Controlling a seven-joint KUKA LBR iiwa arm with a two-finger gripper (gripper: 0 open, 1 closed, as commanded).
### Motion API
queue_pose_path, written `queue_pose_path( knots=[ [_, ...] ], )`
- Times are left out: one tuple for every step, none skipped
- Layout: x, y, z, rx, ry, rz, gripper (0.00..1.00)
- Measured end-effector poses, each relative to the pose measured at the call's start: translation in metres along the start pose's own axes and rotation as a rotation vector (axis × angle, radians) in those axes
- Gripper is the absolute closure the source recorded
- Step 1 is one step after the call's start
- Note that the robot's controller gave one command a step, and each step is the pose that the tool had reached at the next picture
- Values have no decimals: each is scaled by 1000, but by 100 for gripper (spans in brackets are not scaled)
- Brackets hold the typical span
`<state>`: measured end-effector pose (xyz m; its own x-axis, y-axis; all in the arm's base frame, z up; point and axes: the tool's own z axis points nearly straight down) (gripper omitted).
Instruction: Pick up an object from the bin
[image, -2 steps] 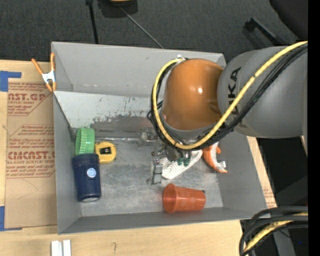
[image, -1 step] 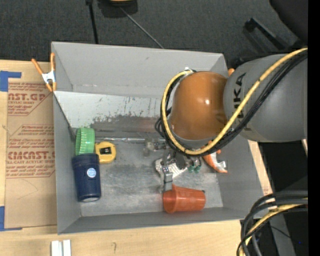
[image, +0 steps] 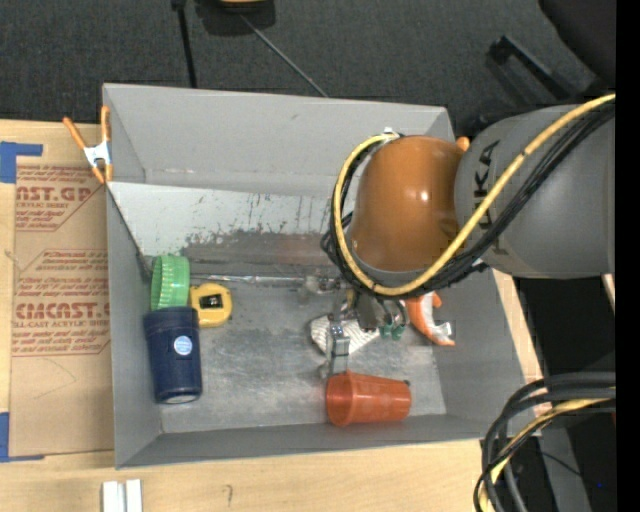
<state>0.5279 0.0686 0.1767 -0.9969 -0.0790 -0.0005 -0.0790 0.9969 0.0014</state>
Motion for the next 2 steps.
queue_pose_path(
  knots=[
    [-8, -24, 11, 1, -2, 220, 0],
    [-7, -45, 54, 1, -5, 28, 0]
  ],
)
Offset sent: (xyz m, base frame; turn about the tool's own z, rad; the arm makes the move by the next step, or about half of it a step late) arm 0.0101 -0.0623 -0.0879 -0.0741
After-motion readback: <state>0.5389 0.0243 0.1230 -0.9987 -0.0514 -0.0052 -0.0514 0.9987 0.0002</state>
